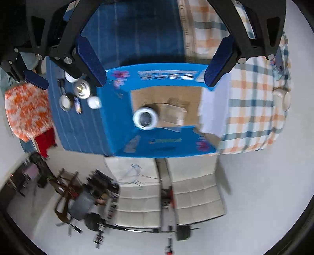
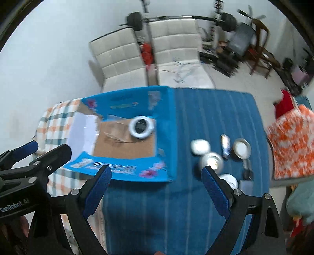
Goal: Organize rigid objects
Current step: 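Move both tools back toward the remaining items on the table, then grasp the white cream jar with the left gripper while the right grasps the grey power bank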
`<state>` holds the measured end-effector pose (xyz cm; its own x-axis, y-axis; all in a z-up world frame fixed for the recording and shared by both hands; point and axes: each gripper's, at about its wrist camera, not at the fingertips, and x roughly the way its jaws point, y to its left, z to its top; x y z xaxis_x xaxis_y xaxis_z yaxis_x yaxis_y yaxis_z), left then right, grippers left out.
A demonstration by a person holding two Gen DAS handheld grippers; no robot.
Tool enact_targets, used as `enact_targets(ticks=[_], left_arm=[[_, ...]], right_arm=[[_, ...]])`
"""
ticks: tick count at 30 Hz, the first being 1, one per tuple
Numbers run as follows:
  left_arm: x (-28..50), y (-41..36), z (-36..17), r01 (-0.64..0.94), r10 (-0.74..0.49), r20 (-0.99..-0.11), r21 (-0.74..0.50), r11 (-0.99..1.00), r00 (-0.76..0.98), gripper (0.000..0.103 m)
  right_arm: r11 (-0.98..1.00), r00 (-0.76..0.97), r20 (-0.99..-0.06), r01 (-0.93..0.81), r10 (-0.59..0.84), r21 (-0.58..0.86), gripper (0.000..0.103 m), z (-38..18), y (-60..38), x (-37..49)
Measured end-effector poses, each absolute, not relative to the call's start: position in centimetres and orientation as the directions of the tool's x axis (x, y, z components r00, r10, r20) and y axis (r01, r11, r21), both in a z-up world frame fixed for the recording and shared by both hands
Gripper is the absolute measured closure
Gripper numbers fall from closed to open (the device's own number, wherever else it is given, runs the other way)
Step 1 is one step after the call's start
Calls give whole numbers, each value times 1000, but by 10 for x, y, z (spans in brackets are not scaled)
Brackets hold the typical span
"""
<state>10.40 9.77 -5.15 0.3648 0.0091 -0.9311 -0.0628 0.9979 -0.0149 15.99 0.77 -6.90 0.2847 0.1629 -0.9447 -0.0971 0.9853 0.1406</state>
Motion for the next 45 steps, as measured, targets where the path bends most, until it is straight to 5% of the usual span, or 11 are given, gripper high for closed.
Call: enact_targets(ticks=[19,34,36,38,45], left_arm=[[119,-118,-164,293,-154,-976,-105,950,151,0],[129,-189,-294,315,-71,-994,-93,945,-80,2],[128,-189,-301,313,-65,-994,-89,946,-87,6],[127,-186,-306,309,-73,-993,-99,946,-96,34],[111,-152,-301,265,-74,-991,-101,959,-108,35]], right_arm=[[929,127,-980,355,-155,-101,8,-165,-246,106],[884,-23,-998,464,-50,-55,9,-282,-309,76],[884,-26,-999,465,-36,-44,9,-286,-308,77],[887,-13,-999,460,-31,-34,9,-286,-306,80],[904,26,-1000,428,-17,-4,9,-281,-291,103]])
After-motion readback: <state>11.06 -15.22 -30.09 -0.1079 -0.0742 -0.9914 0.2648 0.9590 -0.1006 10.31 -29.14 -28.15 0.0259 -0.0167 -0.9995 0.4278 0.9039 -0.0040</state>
